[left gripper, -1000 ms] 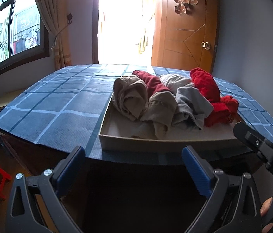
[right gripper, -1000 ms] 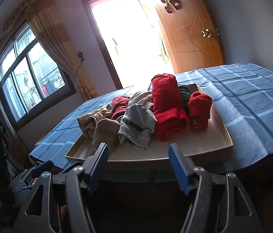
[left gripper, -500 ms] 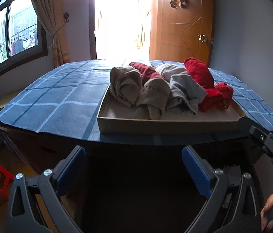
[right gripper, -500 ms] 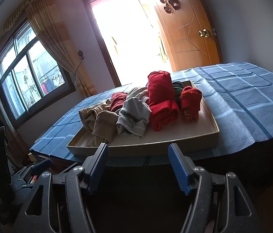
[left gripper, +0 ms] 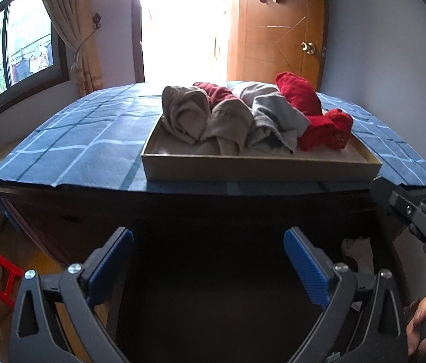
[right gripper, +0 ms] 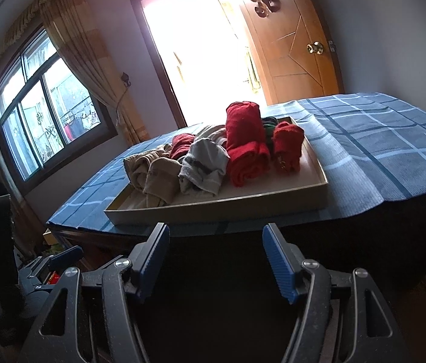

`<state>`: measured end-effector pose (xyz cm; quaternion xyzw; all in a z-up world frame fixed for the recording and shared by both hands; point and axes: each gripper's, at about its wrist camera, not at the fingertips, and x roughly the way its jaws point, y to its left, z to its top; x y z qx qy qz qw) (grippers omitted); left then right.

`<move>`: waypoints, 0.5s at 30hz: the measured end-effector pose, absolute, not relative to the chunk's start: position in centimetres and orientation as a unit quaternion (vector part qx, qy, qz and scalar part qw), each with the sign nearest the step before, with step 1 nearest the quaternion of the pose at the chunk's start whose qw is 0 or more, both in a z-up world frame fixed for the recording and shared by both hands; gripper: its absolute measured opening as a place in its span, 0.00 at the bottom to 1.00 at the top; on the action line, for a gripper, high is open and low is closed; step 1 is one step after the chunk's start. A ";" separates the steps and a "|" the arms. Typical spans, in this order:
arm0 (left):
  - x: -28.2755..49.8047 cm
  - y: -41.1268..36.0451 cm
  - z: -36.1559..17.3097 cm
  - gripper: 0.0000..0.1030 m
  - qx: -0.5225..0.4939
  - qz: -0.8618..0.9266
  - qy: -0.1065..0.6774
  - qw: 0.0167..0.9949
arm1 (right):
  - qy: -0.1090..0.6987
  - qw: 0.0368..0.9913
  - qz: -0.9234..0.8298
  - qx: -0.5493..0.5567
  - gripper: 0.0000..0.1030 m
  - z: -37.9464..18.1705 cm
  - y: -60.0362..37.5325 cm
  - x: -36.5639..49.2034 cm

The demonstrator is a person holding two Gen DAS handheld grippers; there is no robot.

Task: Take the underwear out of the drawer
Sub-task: 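Lower both open tools back into the drawer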

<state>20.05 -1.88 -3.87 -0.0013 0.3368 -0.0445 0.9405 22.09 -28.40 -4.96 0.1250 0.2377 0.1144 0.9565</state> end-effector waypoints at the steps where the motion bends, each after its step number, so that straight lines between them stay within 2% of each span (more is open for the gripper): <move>1: 19.9 -2.0 -4.0 0.99 -0.001 -0.045 0.338 0.940 | 0.239 0.956 0.113 0.125 0.65 -5.1 -28.5 22.0; 15: 18.5 -3.0 -5.3 0.99 0.010 -0.055 0.359 0.932 | 0.255 0.953 0.110 0.124 0.65 -6.3 -29.2 19.9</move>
